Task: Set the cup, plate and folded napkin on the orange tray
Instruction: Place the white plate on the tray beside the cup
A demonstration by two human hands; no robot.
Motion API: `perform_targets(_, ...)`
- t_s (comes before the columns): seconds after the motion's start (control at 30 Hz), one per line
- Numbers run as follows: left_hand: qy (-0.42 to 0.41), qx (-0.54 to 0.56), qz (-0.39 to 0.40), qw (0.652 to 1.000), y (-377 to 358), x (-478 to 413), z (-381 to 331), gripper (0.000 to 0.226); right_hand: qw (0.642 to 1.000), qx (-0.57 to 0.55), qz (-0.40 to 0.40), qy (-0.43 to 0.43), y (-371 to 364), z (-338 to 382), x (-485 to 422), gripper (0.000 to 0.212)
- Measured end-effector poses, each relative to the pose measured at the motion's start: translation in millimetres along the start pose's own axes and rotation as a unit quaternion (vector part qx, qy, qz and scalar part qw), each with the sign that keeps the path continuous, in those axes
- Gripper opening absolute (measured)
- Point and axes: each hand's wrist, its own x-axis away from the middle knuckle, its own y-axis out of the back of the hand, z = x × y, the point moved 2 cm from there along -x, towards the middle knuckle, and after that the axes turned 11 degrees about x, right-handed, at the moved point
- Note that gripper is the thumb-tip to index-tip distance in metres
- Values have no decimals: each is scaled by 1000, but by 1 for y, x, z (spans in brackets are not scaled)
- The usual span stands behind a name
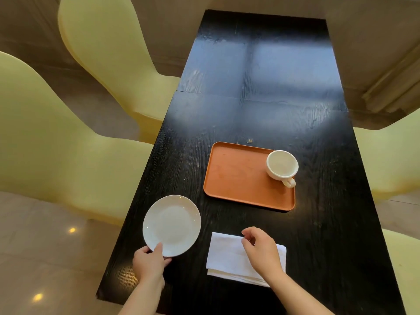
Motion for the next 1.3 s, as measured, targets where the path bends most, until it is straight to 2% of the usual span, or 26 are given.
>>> perform_targets(0.23, 32, 19, 9, 999, 2, -3, -1, 13, 999, -11, 24, -25, 1, -7, 1, 19)
perform_targets(0.43, 25, 54, 40, 997, 2, 3, -15, 16, 998, -32, 36, -30, -3, -2, -2, 16)
perform_targets(0.5, 18, 62, 59, 996, -3, 8, -19, 13, 996, -66, 47, -29, -6, 5, -7, 14)
perform_targets(0.57, 2, 60, 86, 995, -12, 16, -25, 13, 984, -157, 69, -56, -7, 15, -13, 13)
perform_targets(0.63, -17, 54, 113, 992, -24, 24, -32, 15, 951, -272, 98, -104, -7, 27, -21, 16)
perform_targets(0.7, -39, 44, 144, 988, -38, 32, -40, 15, 925, -338, 121, -126, -4, 37, -28, 16)
perform_targets(1.03, -114, 11, 246, 963, -91, 35, -60, 8, 908, -381, 97, -144, 29, 46, -76, 17)
perform_targets(1.13, -240, -141, 233, 932, -93, 11, -65, 19, 899, -396, 75, -171, 35, 48, -97, 16)
perform_targets(1.2, -332, -272, 195, 882, -95, -10, -71, 35, 886, -419, 55, -191, 38, 48, -112, 15)
perform_targets(1.3, -404, -424, 151, 797, -106, -34, -78, 51, 876, -430, 27, -217, 40, 45, -131, 12)
